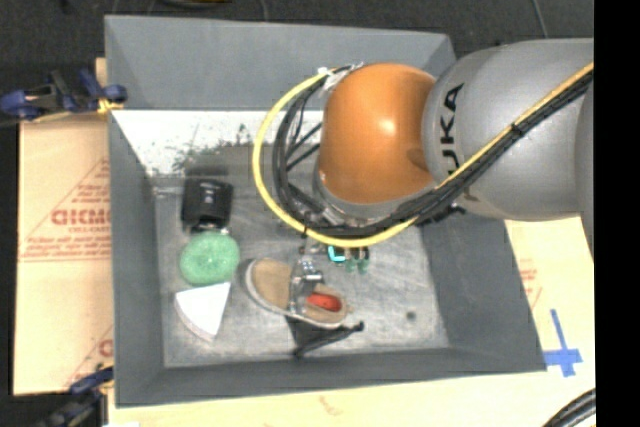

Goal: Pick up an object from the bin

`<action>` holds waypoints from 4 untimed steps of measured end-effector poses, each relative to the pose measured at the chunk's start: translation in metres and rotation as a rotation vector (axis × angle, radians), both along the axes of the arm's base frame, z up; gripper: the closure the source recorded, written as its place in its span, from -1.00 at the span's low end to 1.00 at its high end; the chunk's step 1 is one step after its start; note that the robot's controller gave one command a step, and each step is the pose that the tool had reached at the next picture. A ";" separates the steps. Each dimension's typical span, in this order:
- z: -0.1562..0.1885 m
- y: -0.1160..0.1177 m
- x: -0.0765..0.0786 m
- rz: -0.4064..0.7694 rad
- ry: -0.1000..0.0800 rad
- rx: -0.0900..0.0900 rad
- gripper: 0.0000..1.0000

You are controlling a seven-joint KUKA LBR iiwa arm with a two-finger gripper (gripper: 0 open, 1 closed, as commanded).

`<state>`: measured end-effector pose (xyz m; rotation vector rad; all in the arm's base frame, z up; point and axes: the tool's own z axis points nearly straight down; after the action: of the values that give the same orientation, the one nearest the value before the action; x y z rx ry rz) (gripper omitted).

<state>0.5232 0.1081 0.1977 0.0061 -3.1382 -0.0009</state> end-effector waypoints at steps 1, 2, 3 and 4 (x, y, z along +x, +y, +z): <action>0.003 0.000 0.002 -0.003 -0.006 0.001 -1.00; -0.114 0.001 0.009 -0.106 -0.020 0.005 1.00; -0.114 0.000 0.009 -0.107 -0.020 0.005 1.00; -0.071 0.000 0.001 -0.097 -0.002 0.000 1.00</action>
Offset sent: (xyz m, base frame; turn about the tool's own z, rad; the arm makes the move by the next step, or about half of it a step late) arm 0.0024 0.0000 -0.1214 0.1056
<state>0.5243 0.1084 0.1264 -0.1457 -3.1367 -0.0007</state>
